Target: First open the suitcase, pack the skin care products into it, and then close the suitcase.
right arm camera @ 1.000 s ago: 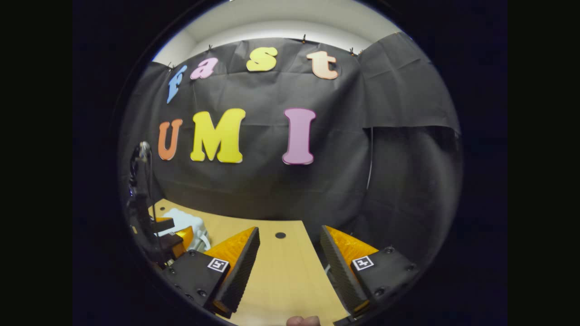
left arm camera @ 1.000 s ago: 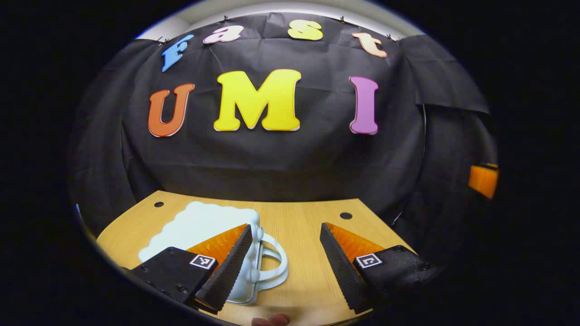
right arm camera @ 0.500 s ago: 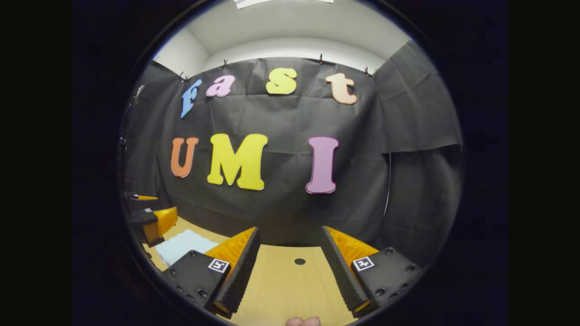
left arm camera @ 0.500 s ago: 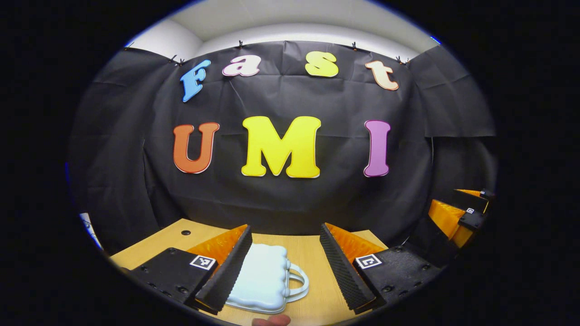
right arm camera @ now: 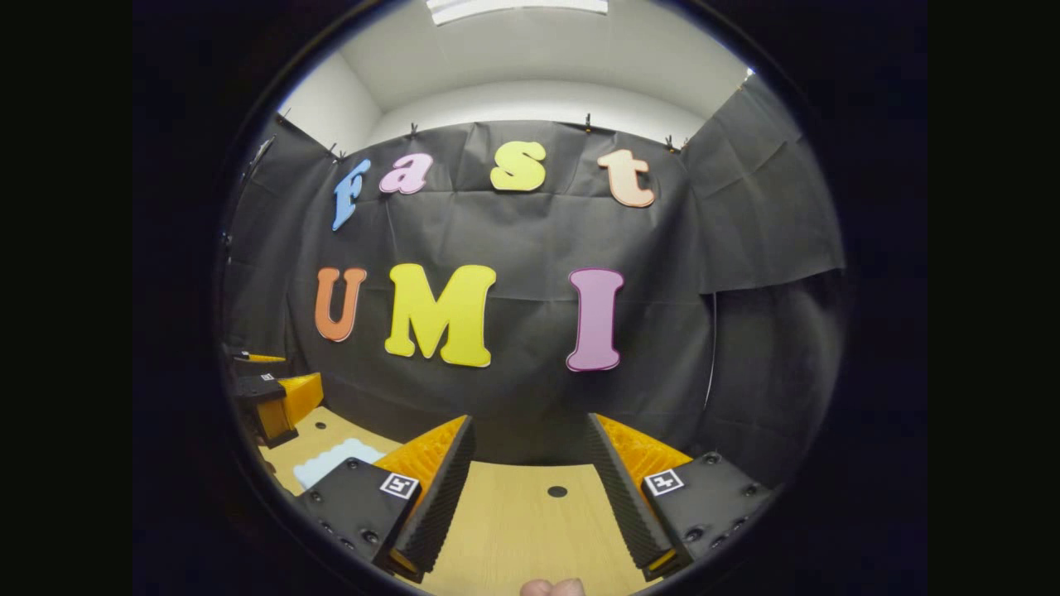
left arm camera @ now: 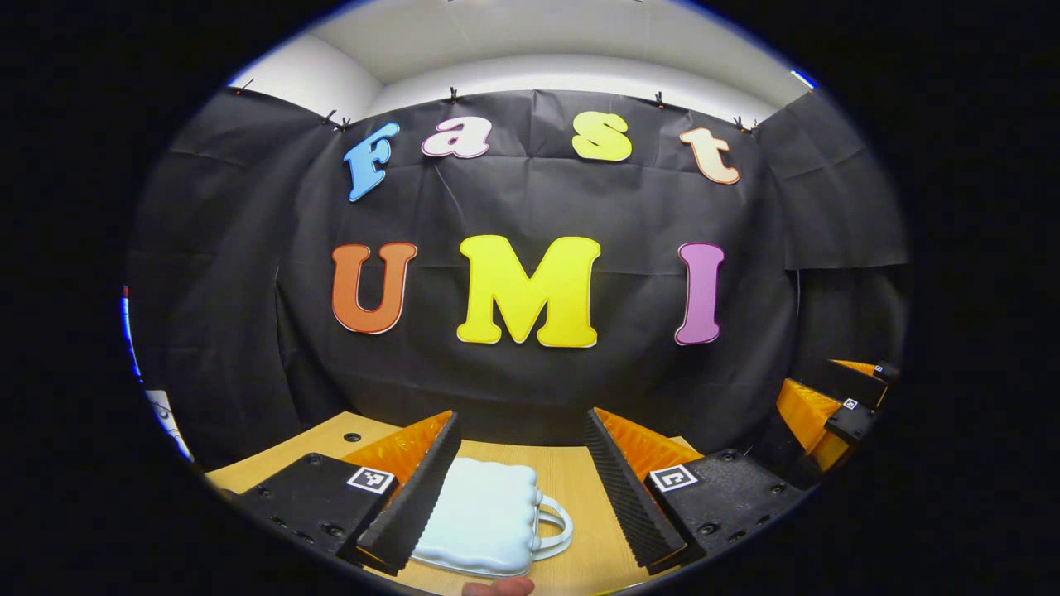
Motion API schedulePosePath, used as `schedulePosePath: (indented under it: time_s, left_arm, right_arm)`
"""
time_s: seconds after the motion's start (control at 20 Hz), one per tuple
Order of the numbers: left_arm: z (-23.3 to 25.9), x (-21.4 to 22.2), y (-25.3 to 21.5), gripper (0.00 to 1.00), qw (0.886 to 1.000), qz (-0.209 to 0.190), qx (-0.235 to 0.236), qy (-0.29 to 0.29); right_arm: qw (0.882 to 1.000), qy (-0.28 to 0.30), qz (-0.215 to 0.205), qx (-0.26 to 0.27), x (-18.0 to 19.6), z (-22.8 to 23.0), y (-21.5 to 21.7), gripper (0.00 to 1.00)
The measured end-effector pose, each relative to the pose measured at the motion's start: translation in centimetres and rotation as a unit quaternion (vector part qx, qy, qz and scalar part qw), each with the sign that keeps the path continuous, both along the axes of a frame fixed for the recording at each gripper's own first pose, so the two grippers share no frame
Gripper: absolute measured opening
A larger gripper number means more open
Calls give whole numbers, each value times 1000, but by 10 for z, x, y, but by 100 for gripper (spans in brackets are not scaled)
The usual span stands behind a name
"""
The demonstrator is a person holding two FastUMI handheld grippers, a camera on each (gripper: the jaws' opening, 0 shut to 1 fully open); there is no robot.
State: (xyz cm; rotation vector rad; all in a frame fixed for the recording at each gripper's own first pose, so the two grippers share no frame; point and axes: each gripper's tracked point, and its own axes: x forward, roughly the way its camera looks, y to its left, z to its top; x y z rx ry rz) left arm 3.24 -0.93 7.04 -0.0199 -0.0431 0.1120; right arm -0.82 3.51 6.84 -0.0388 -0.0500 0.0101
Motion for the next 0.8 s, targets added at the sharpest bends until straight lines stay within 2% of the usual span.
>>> schedulePosePath:
  time_s: [0.8]
  left_arm:
    - [-10,1,9,95,1000,5,-12,6]
  right_arm:
    - [1000,-2,0,-4,2,1,8,79]
